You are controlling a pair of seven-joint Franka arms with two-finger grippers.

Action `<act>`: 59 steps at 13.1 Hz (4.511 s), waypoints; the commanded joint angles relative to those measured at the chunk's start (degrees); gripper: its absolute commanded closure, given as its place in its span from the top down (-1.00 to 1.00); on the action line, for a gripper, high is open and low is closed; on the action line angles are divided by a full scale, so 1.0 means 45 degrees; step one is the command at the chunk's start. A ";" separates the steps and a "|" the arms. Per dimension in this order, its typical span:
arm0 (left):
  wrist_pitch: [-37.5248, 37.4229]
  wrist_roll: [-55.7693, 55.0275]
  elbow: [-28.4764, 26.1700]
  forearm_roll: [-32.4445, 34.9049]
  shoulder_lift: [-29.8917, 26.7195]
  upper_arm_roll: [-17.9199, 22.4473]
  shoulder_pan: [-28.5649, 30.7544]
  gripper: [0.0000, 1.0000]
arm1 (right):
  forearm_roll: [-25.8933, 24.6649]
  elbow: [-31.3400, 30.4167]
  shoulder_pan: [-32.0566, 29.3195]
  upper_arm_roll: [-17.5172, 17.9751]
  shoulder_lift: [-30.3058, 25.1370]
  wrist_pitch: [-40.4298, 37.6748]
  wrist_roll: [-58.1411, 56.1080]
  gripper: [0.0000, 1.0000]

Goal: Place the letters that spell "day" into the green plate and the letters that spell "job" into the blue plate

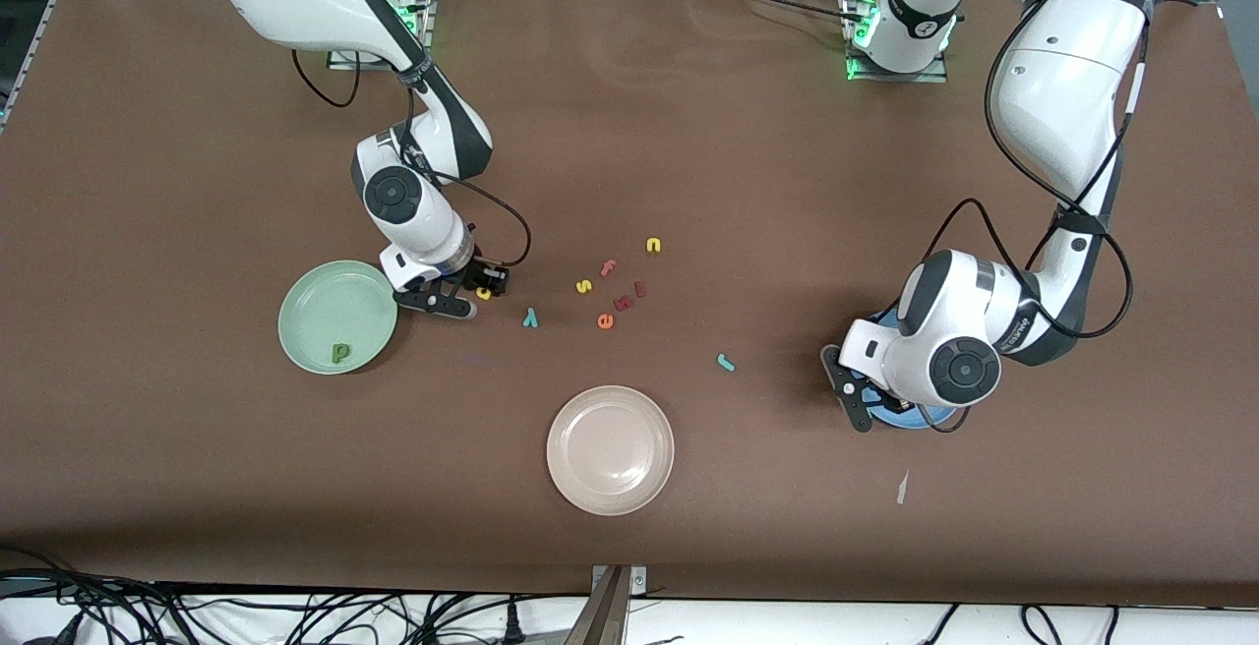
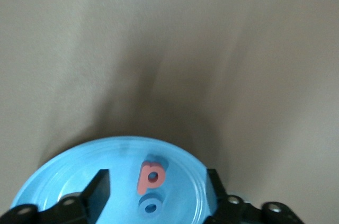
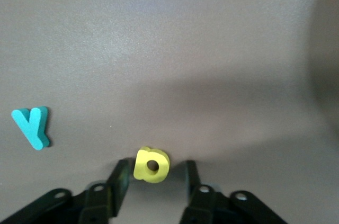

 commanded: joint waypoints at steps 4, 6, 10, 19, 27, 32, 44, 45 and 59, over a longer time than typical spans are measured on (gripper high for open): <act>0.0060 -0.5160 0.0066 -0.0336 -0.0265 -0.0708 -0.1023 1.00 | -0.0285 -0.0280 0.0174 -0.0144 -0.0131 0.0276 0.0203 -0.44; 0.0836 -0.7327 0.0224 -0.0840 -0.0225 -0.0708 -0.1181 1.00 | -0.0440 -0.0261 0.0174 -0.0124 -0.0170 0.0217 0.0145 -0.50; 0.1506 -1.0103 0.0184 -0.1918 -0.0127 -0.0689 -0.1181 1.00 | -0.0421 -0.0066 -0.0079 -0.0202 -0.1261 -0.1223 -0.1335 -0.50; 0.2012 -2.2446 0.0165 -0.0981 -0.0030 0.0579 -0.4050 1.00 | -0.0461 -0.0221 -0.2833 -0.0650 -0.2983 -0.3826 -0.7529 -0.22; 0.3060 -2.5353 0.0185 -0.0961 0.0708 0.0658 -0.3485 0.98 | -0.0323 -0.0046 -0.2543 -0.0477 -0.2321 -0.3068 -0.5783 0.46; 0.4162 -2.6810 0.0204 -0.0942 0.1005 0.0659 -0.3799 0.57 | -0.0402 0.1123 0.0247 -0.0320 -0.0877 -0.2439 -0.1173 0.45; 0.4182 -2.6810 0.0028 -0.0902 0.1279 0.0639 -0.3876 -1.00 | -0.1143 0.3585 0.1852 -0.0475 0.1508 -0.1756 0.0847 0.41; 0.4182 -2.6791 0.0028 -0.0902 0.1279 0.0639 -0.3857 -1.00 | -0.1492 0.3684 0.1989 -0.0515 0.1645 -0.1756 0.0847 0.40; -0.2906 -1.6470 -0.0206 -0.0805 -0.1026 0.0659 -0.1011 -1.00 | -0.3058 0.3743 0.2088 -0.0515 0.2017 -0.1424 0.0497 0.17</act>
